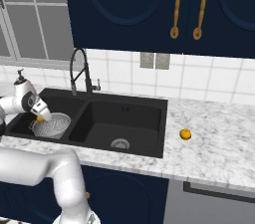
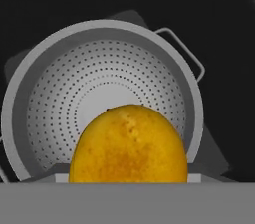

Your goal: Put the colander in the sink, put the tangerine, mango in the colander, and turn on the sink faucet and pour water over the colander.

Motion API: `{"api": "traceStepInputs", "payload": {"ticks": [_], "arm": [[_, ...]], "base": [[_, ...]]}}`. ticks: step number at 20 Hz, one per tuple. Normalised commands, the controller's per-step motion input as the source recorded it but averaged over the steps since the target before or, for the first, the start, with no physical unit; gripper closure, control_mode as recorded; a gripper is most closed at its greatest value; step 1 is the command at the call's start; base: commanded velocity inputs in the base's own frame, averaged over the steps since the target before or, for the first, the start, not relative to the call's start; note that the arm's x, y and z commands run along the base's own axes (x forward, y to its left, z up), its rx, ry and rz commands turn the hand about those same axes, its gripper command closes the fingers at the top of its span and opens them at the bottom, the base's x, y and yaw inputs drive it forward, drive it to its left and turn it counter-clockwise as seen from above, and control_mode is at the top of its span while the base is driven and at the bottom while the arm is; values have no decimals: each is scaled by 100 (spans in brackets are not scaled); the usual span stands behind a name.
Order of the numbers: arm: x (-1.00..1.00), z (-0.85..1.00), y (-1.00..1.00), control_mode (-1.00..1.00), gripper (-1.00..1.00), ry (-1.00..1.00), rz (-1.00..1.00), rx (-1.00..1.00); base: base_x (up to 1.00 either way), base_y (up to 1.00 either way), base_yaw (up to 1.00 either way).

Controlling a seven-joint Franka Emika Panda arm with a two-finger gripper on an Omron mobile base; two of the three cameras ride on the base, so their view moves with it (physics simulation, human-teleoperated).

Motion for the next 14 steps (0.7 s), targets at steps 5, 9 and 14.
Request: {"api": "traceStepInputs", "payload": {"ticks": [5,9,14], "arm": [[18,-14,-23,-100,100,20,-4,0],[8,-69,-26,-100,100,4,0,0],[3,-88,-2,-100,100,0,6,0]], "base": [[0,0,0],[0,0,0],[0,0,0]]}}
